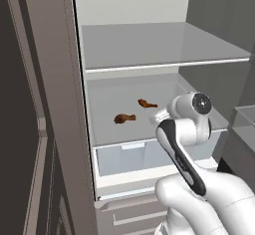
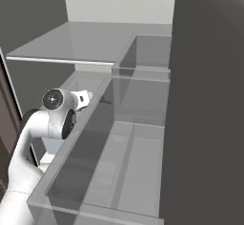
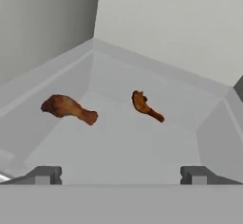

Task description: Place the chicken drumstick on the counter behind the older chicken drumstick on the same shelf of the fridge to maintain FIFO order. Close the fridge door when finished.

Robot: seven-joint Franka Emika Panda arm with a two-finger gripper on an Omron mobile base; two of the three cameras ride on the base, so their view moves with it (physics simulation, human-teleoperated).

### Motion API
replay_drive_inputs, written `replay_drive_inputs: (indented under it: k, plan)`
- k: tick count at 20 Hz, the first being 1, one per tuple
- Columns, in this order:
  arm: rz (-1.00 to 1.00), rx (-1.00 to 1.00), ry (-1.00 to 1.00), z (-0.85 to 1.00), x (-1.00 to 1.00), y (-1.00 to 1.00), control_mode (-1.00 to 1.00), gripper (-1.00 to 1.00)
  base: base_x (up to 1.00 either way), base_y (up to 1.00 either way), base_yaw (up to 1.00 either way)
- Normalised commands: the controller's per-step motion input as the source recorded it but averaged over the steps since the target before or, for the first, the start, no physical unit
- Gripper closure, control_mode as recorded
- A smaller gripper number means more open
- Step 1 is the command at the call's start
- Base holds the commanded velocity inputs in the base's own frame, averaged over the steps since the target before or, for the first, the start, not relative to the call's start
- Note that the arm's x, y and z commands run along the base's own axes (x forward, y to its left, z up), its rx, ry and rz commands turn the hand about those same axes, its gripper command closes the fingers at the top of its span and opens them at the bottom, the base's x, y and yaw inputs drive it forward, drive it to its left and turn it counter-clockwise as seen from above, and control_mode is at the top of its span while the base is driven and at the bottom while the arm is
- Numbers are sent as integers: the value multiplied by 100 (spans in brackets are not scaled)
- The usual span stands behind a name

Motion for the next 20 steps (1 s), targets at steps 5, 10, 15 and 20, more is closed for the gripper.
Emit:
replay_drive_inputs:
  k: [5, 10, 15, 20]
  plan:
    - [0, 3, 3, 58, -96, 0, -100, -100, 0, 0, 0]
    - [0, 2, 7, 52, -90, 5, -100, -100, 0, 0, 0]
    - [-1, 2, 10, 54, -84, 7, -100, -100, 0, 0, 0]
    - [0, 0, 6, 13, -69, 9, -100, -100, 0, 0, 0]
